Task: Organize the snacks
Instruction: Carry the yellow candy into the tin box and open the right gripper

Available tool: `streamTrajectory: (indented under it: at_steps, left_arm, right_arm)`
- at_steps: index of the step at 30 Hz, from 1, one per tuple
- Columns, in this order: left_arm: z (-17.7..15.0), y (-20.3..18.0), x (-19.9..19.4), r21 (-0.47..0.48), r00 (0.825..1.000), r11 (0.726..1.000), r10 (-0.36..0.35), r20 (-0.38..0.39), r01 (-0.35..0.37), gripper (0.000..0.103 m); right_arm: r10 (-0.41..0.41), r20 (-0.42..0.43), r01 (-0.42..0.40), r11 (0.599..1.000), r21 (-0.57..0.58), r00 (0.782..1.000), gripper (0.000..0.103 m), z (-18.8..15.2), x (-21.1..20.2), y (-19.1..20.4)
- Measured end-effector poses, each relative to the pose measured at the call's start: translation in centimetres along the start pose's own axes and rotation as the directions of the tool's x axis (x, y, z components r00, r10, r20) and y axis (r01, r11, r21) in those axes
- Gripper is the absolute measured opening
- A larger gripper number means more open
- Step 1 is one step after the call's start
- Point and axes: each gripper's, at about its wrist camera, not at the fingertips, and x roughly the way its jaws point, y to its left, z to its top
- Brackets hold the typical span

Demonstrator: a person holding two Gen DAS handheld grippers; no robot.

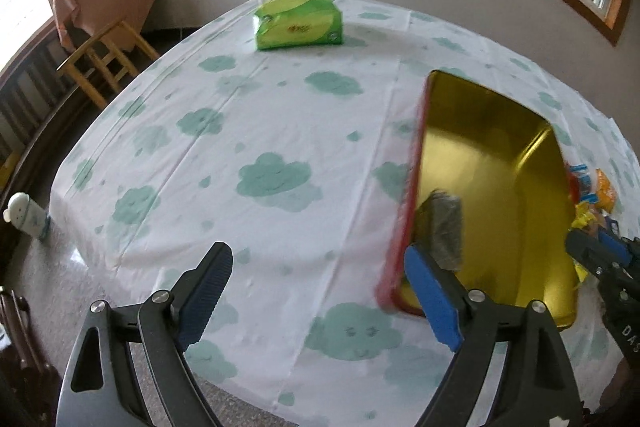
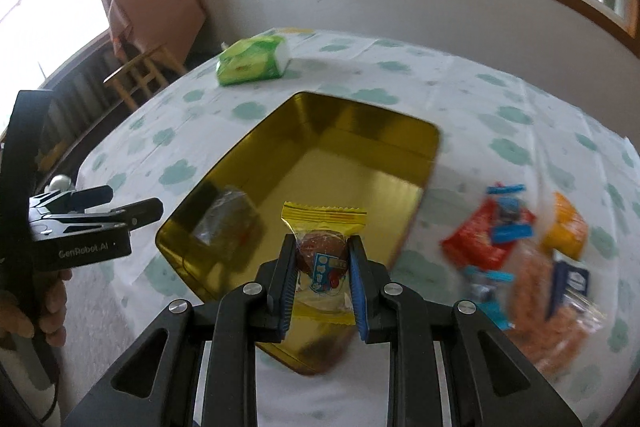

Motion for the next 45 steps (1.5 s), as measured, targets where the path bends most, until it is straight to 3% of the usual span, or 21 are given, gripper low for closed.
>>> streamTrajectory:
  at_steps: [13,25,36,45]
  left_arm:
    - [-0.5,0.5,0.9,0.014,0.999,1.000,0.014,-0.031,-0.014,0.086]
    - [-0.4,0.1,0.6,0.022,1.000,1.000,0.019,-0.021,-0.018,0.086]
    - [-0.6,-0.1,-0.5,0.015,1.000,1.000,0.020,-0.002,-0.020,0.086]
    - [-1.7,-1.0,-2.6,0.019,1.000,1.000,0.001,0.027,-0.001,0.086]
  right_arm:
    - [-0.008,-0.097,0.003,0.999,-0.052,0.995,0.025,0.2,5.2,2.1]
    - [-0.004,-0.112,-0.002,0.998,-0.059,0.994,0.026,0.0,6.1,2.0]
    - [0.017,-0.066,-0.019,0.999,-0.038,0.998,0.027,-0.1,4.3,1.6]
    - [0.006,0.025,-0.007,1.000,0.008,1.000,0.030,-1.4,-1.1,-0.5]
